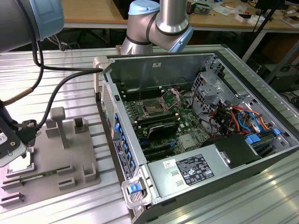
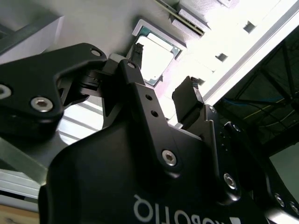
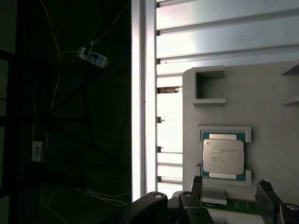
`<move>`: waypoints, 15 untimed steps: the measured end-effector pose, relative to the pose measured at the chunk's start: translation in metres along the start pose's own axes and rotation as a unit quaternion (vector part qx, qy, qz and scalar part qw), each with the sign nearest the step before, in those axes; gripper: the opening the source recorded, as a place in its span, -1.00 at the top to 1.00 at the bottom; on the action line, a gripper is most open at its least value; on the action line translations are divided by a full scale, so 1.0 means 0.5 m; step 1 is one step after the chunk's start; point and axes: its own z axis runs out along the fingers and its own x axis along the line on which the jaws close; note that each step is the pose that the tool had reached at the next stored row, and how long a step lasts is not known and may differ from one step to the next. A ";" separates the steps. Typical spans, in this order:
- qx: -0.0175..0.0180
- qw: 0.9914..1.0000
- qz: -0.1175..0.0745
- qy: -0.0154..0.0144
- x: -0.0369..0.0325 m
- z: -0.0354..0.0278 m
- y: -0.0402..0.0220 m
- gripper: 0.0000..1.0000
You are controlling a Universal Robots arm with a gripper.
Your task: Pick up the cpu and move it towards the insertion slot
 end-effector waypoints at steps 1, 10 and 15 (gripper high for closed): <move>0.000 1.000 0.000 0.000 0.000 0.001 0.000 -0.11; 0.000 1.000 0.000 0.000 0.000 0.001 0.000 -0.24; 0.000 1.000 0.000 0.000 0.000 0.001 0.000 -0.24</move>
